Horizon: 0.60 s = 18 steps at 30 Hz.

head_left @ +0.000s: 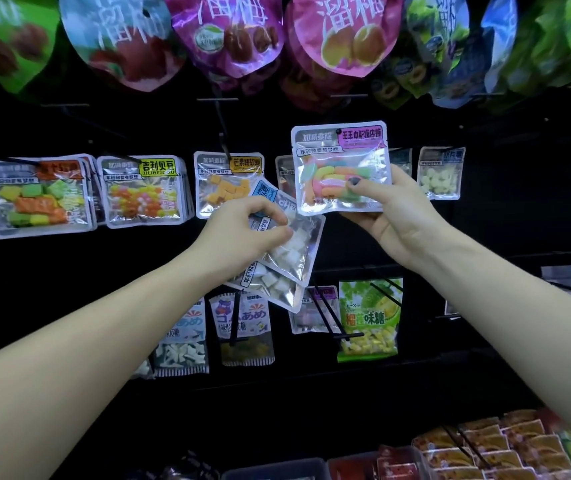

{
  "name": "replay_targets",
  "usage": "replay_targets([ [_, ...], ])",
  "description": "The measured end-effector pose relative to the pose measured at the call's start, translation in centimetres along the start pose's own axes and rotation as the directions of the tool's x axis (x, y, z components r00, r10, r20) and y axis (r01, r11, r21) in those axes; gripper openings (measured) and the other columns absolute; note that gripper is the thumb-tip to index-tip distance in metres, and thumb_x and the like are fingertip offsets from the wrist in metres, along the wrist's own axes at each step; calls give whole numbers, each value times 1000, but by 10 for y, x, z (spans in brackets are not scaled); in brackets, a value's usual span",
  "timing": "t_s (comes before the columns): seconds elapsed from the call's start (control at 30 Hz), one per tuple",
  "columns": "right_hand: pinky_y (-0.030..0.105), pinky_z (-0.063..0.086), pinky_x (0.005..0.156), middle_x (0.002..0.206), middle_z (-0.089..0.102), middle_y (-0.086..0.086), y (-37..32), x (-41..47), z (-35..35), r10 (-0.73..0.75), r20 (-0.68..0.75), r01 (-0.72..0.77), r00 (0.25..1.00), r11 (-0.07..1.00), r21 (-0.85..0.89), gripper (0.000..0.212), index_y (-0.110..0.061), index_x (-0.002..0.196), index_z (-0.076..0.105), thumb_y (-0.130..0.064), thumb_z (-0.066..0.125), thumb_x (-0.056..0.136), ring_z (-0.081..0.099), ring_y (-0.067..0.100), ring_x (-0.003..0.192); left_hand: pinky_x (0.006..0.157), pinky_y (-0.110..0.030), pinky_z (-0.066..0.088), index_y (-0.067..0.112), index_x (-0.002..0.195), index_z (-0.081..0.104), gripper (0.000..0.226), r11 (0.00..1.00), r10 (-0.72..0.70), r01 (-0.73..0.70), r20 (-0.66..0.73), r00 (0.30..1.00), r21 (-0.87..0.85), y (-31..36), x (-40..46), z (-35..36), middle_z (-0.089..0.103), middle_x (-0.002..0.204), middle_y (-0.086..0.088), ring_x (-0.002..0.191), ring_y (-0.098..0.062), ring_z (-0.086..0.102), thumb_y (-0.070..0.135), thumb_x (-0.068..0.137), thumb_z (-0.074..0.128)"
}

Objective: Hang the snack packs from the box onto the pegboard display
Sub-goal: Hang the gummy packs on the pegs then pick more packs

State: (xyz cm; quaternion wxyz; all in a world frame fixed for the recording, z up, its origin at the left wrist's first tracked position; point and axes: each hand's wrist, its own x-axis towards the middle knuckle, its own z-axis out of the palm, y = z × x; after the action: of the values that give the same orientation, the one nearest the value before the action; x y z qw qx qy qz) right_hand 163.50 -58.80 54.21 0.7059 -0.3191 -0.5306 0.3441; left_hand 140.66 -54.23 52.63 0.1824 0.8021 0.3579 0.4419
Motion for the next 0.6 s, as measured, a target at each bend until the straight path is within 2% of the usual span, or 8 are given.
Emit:
replay_targets([
  [0.23, 37, 62, 85, 118, 76, 11, 9, 11, 5, 64, -32, -63, 997, 998, 27, 31, -8, 125, 65, 1, 63, 96, 75, 27, 106, 100, -29, 37, 25, 95, 71, 11, 999, 41, -40, 15, 999, -31, 7, 1, 2, 64, 126, 14, 118, -7, 56, 33, 92, 78],
  [0.37, 33, 63, 79, 119, 75, 15, 17, 30, 4, 108, -56, -105, 993, 993, 51, 33, -1, 128, 62, 3, 64, 95, 76, 27, 103, 48, -23, 45, 24, 97, 70, 12, 999, 17, -16, 33, 999, -33, 3, 4, 6, 60, 137, 10, 52, -11, 50, 33, 94, 76],
  [0.43, 32, 63, 76, 121, 73, 18, 24, 44, 3, 123, -88, -118, 988, 991, 64, 34, 2, 128, 61, 3, 66, 94, 75, 29, 106, 43, -19, 41, 24, 98, 70, 12, 1000, 10, -11, 31, 999, 11, -3, 7, 7, 59, 138, 8, 42, -4, 42, 34, 94, 76],
  [0.47, 32, 63, 75, 122, 72, 19, 29, 51, 3, 129, -107, -124, 986, 991, 60, 35, 2, 128, 61, 2, 68, 93, 74, 29, 107, 43, -18, 43, 24, 98, 70, 11, 1000, 5, -6, 30, 1000, 21, -7, 8, 8, 62, 132, 6, 39, 0, 32, 33, 94, 75],
  [0.5, 32, 63, 74, 122, 72, 19, 35, 59, 3, 135, -127, -129, 983, 990, 55, 36, 2, 127, 61, 2, 69, 93, 74, 30, 107, 46, -18, 48, 23, 99, 71, 11, 999, 0, -1, 31, 1000, 32, -10, 8, 8, 63, 120, 5, 43, 1, 57, 32, 95, 75],
  [0.53, 32, 63, 74, 121, 72, 18, 41, 67, 2, 138, -144, -132, 980, 990, 53, 36, 2, 127, 61, 2, 69, 92, 74, 30, 106, 47, -19, 50, 23, 100, 71, 11, 1000, -4, 3, 35, 999, 30, -15, 9, 9, 68, 120, -12, 77, 13, 50, 31, 95, 75],
  [0.57, 32, 63, 74, 121, 72, 18, 47, 75, 2, 141, -159, -135, 977, 989, 54, 36, 2, 126, 61, 2, 70, 92, 74, 29, 105, 43, -15, 45, 22, 100, 71, 10, 1000, -11, 10, 46, 999, 26, -21, 9, 11, 36, 137, 9, 54, 3, 61, 30, 95, 75],
  [0.6, 32, 63, 73, 120, 72, 17, 54, 83, 2, 144, -172, -137, 974, 989, 53, 36, 3, 126, 60, 1, 71, 91, 75, 28, 103, 39, -11, 38, 22, 98, 71, 9, 1000, -20, 20, 62, 998, 10, -27, 10, 13, 53, 98, 15, 80, 11, 35, 29, 95, 75],
])
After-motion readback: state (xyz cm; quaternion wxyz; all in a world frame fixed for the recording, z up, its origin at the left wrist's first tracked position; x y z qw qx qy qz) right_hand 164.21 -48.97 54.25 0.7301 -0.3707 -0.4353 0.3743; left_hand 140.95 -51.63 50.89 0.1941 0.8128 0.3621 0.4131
